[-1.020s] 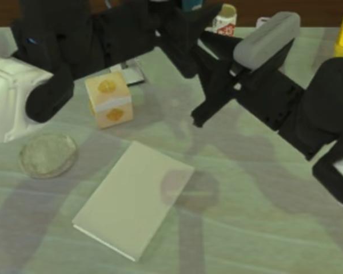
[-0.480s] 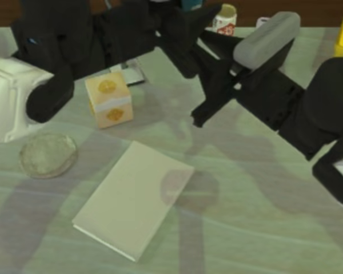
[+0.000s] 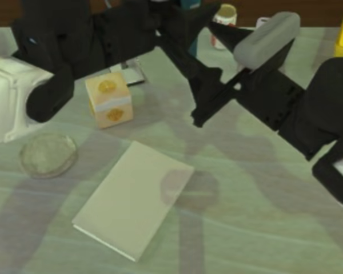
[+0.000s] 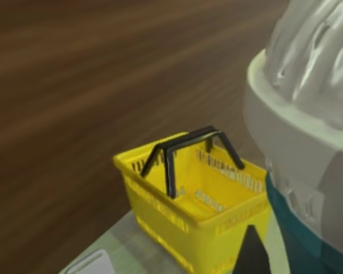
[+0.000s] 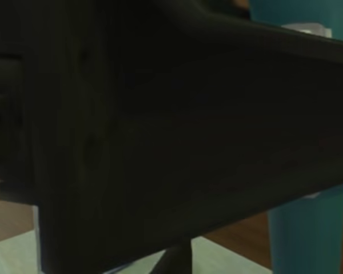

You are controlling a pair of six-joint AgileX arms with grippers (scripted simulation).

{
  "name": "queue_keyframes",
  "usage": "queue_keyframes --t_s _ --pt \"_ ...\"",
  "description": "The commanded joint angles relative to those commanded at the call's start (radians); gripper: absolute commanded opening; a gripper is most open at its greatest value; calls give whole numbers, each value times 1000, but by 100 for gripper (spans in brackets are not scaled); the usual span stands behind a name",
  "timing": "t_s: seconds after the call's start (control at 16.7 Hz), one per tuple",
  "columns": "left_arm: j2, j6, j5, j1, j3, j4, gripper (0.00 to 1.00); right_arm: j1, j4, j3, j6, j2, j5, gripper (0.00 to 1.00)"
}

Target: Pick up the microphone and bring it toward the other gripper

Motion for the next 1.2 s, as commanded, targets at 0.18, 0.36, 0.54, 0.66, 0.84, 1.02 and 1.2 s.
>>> queue_keyframes --t_s 0.18,0.36,0.54,0.66,0.84,1.02,1.2 --pt "0 0 0 0 0 0 0 0 0 0 0 0 0 100" --pt "0 0 0 0 0 0 0 0 0 0 0 0 0 100" --pt "-3 2 -3 0 3 -1 0 -2 0 -2 -1 4 2 100" --pt "-8 2 9 10 -4 -3 0 -5 1 -19 -1 -13 -2 100" --pt "-36 4 61 66 -31 -7 0 -19 9 -115 0 -100 -17 100" --pt "-71 7 117 134 -59 -9 0 -33 19 -232 4 -201 -37 100" --pt "-83 8 138 162 -72 -12 0 -37 27 -271 5 -240 -47 100"
